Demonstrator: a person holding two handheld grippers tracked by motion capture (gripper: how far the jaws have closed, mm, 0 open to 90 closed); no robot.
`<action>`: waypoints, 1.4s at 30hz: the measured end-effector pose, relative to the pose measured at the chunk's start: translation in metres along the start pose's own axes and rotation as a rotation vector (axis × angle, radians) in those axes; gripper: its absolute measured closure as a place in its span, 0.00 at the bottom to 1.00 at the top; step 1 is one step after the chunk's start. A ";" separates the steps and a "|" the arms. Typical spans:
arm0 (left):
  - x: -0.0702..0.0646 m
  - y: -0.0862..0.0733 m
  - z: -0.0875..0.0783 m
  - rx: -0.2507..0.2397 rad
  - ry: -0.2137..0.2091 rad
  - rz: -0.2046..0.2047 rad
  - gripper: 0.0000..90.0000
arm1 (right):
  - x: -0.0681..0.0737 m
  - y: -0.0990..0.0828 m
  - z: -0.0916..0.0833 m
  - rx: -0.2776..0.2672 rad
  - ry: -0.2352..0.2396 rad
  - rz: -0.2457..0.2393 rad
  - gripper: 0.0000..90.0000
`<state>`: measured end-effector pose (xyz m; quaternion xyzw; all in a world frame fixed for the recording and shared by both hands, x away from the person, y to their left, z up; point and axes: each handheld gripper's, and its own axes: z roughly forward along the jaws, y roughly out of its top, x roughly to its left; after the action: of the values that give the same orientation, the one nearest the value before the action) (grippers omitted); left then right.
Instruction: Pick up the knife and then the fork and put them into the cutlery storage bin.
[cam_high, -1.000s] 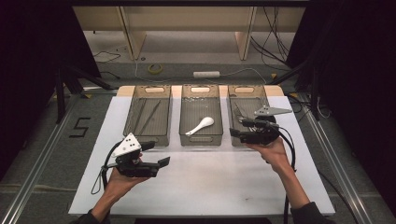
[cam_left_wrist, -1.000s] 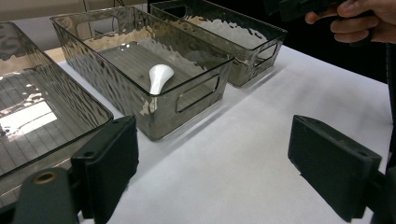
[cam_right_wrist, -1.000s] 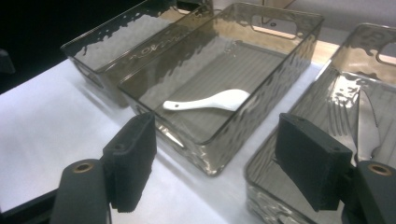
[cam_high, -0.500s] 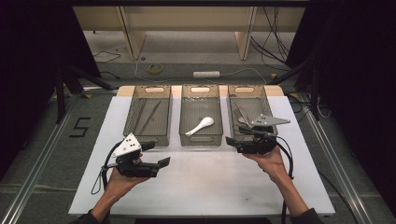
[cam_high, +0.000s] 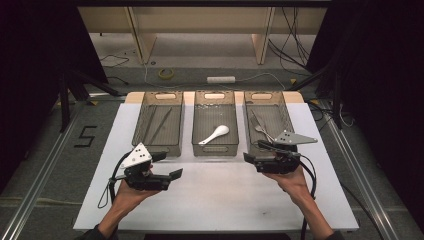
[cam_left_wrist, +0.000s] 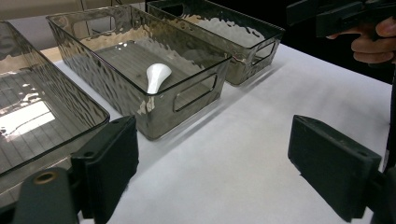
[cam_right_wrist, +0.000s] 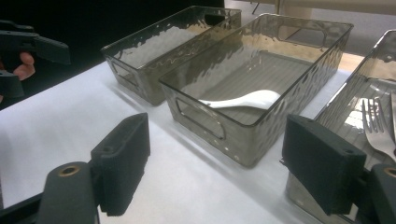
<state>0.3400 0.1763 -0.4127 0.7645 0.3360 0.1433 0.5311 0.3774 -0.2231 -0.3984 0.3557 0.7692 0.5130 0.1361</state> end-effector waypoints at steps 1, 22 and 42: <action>0.000 0.000 0.000 0.000 -0.001 0.000 0.18 | 0.001 -0.001 0.000 -0.005 0.000 0.000 0.26; 0.000 0.000 -0.001 -0.005 -0.003 -0.009 0.18 | 0.017 -0.024 -0.016 -0.049 -0.005 -0.004 0.18; -0.001 -0.001 -0.001 0.002 -0.011 -0.005 0.18 | 0.022 -0.045 -0.030 -0.032 -0.033 0.002 0.18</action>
<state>0.3383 0.1765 -0.4127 0.7649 0.3351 0.1373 0.5328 0.3264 -0.2389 -0.4216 0.3627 0.7583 0.5194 0.1537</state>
